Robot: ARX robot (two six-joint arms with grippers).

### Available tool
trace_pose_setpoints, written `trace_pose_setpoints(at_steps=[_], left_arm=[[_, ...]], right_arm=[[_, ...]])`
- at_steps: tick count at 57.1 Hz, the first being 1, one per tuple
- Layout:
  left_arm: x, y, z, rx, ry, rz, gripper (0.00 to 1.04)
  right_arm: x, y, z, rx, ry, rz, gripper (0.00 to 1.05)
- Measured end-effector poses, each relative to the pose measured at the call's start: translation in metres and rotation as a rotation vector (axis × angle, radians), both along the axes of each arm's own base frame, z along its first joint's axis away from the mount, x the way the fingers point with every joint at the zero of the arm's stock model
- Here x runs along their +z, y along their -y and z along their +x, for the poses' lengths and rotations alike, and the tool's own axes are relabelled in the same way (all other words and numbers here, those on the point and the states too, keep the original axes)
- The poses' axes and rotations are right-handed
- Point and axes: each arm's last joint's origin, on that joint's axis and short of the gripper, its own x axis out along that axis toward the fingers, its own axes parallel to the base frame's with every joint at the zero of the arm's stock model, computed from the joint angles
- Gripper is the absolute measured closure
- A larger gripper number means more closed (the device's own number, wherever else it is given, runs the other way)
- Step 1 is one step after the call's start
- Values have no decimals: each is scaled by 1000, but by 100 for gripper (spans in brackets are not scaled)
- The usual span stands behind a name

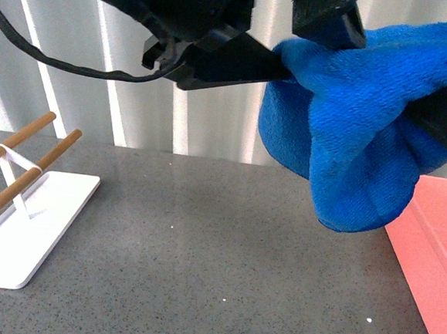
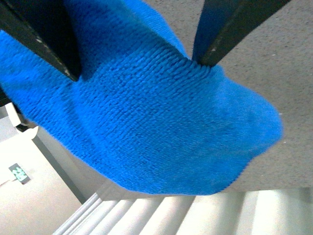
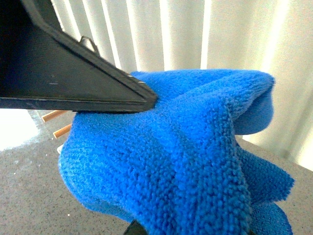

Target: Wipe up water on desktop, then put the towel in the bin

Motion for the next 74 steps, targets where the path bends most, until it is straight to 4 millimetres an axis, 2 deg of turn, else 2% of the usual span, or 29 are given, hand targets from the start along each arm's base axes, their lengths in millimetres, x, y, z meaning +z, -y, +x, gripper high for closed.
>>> trace_pose_setpoints(at_steps=[4, 10, 18, 27, 32, 38, 48, 57, 61, 65, 66, 69, 71, 74], left_arm=[[-9, -13, 8, 35, -15, 44, 20], [-28, -35, 21, 100, -33, 114, 5], [-64, -77, 38, 191, -80, 210, 7], [-88, -118, 31, 229, -92, 254, 7], [-93, -138, 12, 225, -85, 246, 7], [-90, -155, -17, 186, -57, 226, 7], [-71, -187, -69, 143, 14, 183, 7], [-57, -235, -122, 196, 28, 106, 7], [-62, -255, -135, 258, 6, 102, 7], [-69, -268, -138, 310, -13, 104, 7], [-71, -271, -138, 332, -12, 123, 8], [-91, -270, -137, 540, 80, 316, 20], [-102, -263, -141, 655, 152, 363, 27], [-106, -252, -148, 759, 281, 371, 36]], right_arm=[[3, 6, 3, -35, -14, 21, 101], [7, 14, 6, -83, -36, 57, 101], [6, 20, 8, -133, -103, 85, 101], [1, 20, 8, -146, -160, 72, 101], [-1, 19, 7, -143, -168, 55, 101], [-1, 19, 7, -138, -164, 42, 101], [-4, 17, 9, -139, -165, 25, 101], [-5, 21, 9, -142, -162, 13, 101], [-6, 21, 9, -145, -168, 9, 101], [-6, 20, 8, -143, -174, 7, 101], [-6, 20, 8, -141, -175, 7, 101], [-5, 18, 7, -134, -176, 6, 101], [-5, 17, 6, -130, -175, 5, 101], [-4, 15, 6, -122, -174, 3, 101]])
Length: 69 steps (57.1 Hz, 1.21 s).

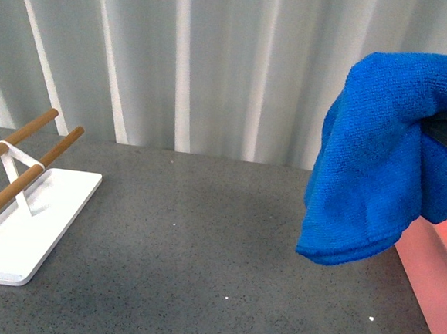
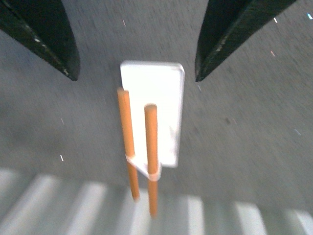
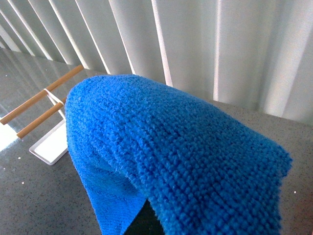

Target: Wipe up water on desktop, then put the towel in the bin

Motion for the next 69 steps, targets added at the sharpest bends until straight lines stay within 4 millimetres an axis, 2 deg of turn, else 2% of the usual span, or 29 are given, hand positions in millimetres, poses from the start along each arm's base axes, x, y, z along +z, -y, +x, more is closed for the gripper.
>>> trace_pose_setpoints(at_steps=[3, 6, 20, 30, 51, 69], left_arm=[[12, 16, -8, 30, 202, 64, 50], [19, 26, -13, 37, 266, 67, 61], [6, 53, -29, 42, 246, 28, 102], [1, 68, -39, 34, 276, 28, 101], [6, 89, -54, 37, 294, 23, 101], [6, 90, -62, 28, 297, 22, 101]], right_arm=[[0, 0, 0, 6, 3, -6, 101], [0, 0, 0, 4, 0, -10, 101], [1, 3, -1, -5, -2, -14, 101], [0, 3, -2, -3, -10, -30, 101], [5, 7, -5, -3, -11, -53, 101], [7, 2, -7, 11, -8, -58, 101]])
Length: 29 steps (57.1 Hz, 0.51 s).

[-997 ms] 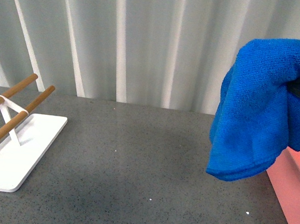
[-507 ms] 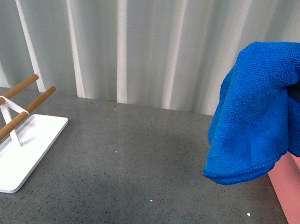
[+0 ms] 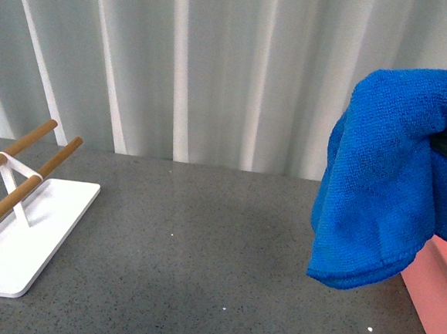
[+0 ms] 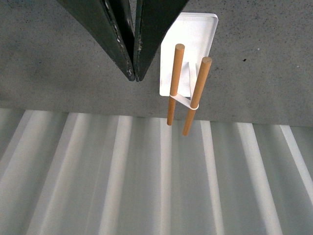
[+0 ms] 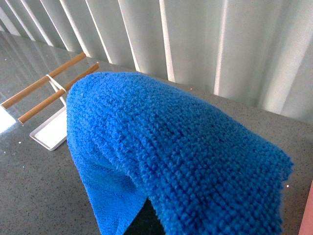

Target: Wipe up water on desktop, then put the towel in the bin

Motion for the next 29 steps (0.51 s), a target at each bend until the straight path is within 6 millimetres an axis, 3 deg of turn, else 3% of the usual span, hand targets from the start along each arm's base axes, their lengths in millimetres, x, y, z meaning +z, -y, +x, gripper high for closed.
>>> trace_pose_setpoints(at_steps=[29], left_arm=[[-4, 0, -17, 0, -13, 0, 101]], right_arm=[[-4, 0, -1, -9, -36, -21, 101]])
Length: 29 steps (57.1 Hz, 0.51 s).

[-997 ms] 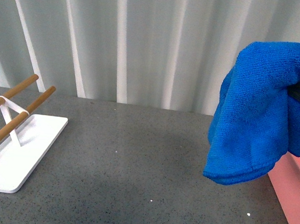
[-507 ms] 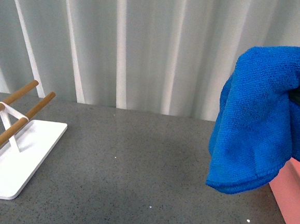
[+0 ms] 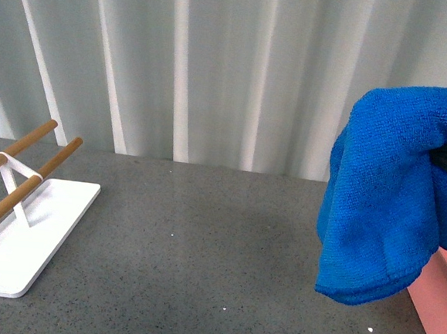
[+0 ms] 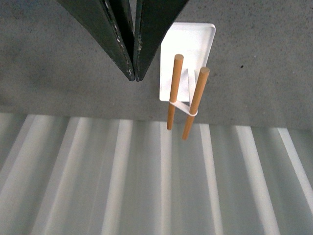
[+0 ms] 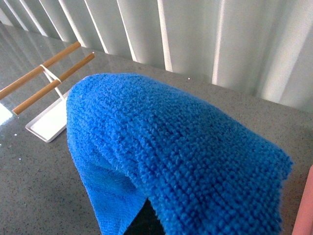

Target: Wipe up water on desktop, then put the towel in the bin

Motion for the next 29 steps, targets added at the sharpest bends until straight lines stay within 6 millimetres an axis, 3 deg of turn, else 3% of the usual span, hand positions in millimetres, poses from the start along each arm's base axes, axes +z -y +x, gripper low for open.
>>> trace_pose_setpoints(at_steps=[19, 29], left_arm=[[0, 0, -1, 0, 6, 0, 101], [0, 0, -1, 0, 5, 0, 68]], right_arm=[[1, -5, 1, -15, -37, -27, 101], [-8, -23, 18, -32, -184, -60, 101]])
